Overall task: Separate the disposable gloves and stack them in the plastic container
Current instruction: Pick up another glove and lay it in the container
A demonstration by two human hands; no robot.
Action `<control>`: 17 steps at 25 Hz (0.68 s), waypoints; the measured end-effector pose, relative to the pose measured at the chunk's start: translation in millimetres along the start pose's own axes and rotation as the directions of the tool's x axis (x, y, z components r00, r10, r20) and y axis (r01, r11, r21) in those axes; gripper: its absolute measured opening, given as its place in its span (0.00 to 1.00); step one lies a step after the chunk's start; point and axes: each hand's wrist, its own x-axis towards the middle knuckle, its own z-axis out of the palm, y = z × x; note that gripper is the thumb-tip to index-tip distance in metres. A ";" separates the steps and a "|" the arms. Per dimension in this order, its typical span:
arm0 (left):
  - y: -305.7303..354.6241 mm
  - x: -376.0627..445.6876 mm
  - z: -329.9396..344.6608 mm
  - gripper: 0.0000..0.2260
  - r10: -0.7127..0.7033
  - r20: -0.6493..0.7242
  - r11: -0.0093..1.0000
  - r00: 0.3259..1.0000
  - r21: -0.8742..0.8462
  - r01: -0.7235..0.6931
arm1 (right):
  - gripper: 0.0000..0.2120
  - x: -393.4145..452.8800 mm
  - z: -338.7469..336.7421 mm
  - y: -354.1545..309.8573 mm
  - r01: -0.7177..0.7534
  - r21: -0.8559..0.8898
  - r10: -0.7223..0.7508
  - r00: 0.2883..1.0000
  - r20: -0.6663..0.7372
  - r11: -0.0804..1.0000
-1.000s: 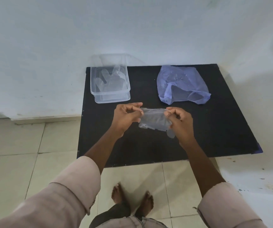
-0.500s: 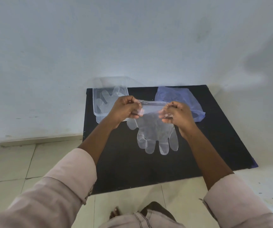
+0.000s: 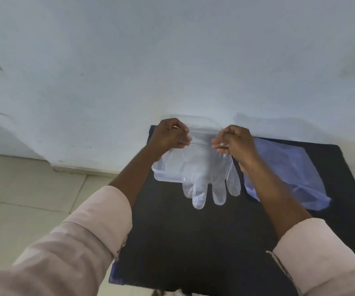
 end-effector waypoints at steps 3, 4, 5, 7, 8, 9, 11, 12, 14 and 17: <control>15.9 34.8 -14.4 0.02 -0.025 -0.115 1.000 0.993 0.003 0.026 | 0.08 47.2 16.7 -17.8 0.031 -0.009 -0.031 0.998 0.046 0.999; 22.7 47.3 -19.5 0.03 -0.025 -0.147 1.000 0.989 0.001 0.026 | 0.08 62.3 23.4 -25.8 0.045 0.000 -0.045 0.998 0.050 0.999; 29.0 59.7 -25.0 0.03 -0.023 -0.171 1.000 0.985 -0.005 0.023 | 0.08 75.8 29.7 -34.2 0.056 0.010 -0.057 0.998 0.039 0.998; 40.1 85.1 -34.7 0.04 -0.006 -0.214 1.000 0.977 -0.010 0.005 | 0.09 100.9 42.1 -50.7 0.090 0.018 -0.090 0.996 0.006 0.996; 45.2 96.8 -38.5 0.05 0.008 -0.230 1.000 0.973 -0.009 -0.011 | 0.09 112.6 48.2 -58.8 0.111 0.015 -0.111 0.994 -0.008 0.994; 50.1 107.5 -42.4 0.05 0.027 -0.240 0.999 0.971 -0.012 -0.031 | 0.10 122.9 53.6 -66.0 0.132 0.014 -0.131 0.991 -0.027 0.991; 59.9 124.9 -49.5 0.05 0.080 -0.264 0.996 0.961 -0.018 -0.088 | 0.11 139.1 61.9 -77.0 0.202 0.021 -0.200 0.977 -0.077 0.979; 64.8 129.7 -52.4 0.05 0.123 -0.283 0.991 0.951 -0.017 -0.133 | 0.11 143.4 65.1 -80.7 0.267 0.019 -0.263 0.959 -0.103 0.964; 68.7 130.8 -55.5 0.04 0.234 -0.309 0.969 0.922 0.003 -0.245 | 0.10 144.9 67.2 -80.0 0.406 0.017 -0.399 0.904 -0.152 0.914; 44.6 119.6 -53.3 0.02 0.390 -0.288 0.915 0.875 0.016 -0.402 | 0.10 132.7 68.4 -52.6 0.509 0.053 -0.492 0.851 -0.185 0.859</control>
